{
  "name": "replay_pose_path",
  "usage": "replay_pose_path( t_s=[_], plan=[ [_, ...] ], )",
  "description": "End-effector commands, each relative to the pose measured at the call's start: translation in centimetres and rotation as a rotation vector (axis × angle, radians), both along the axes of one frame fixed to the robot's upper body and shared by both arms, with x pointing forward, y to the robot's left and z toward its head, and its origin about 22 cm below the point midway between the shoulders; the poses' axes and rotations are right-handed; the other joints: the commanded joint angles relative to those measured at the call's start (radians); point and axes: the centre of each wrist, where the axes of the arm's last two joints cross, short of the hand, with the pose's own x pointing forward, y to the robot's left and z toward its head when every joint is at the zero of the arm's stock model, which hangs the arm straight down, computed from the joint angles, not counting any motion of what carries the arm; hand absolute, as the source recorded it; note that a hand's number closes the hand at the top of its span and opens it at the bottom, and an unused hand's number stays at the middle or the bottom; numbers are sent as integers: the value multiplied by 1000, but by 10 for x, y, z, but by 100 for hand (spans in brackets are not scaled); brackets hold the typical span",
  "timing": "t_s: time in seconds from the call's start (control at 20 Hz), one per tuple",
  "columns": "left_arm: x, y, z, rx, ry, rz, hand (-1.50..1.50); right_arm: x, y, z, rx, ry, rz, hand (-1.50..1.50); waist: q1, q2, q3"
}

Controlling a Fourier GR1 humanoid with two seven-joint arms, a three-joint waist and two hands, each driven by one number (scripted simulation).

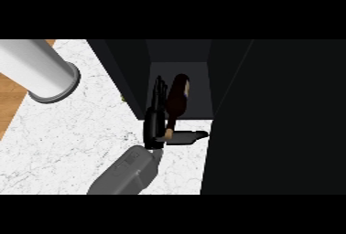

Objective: Pick up the wine, place it into the cabinet and close the cabinet

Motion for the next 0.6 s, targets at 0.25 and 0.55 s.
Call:
replay_pose_path(
  t_s=[0.25,0.55],
  plan=[
    [-55,17,34,-49,-39,-5,-150,-12,-4,8,18,-33,4,-150,12,1,0],
    [-120,14,44,-69,-6,33,-150,-16,-17,15,13,-26,-11,-150,17,-2,1]
  ],
)
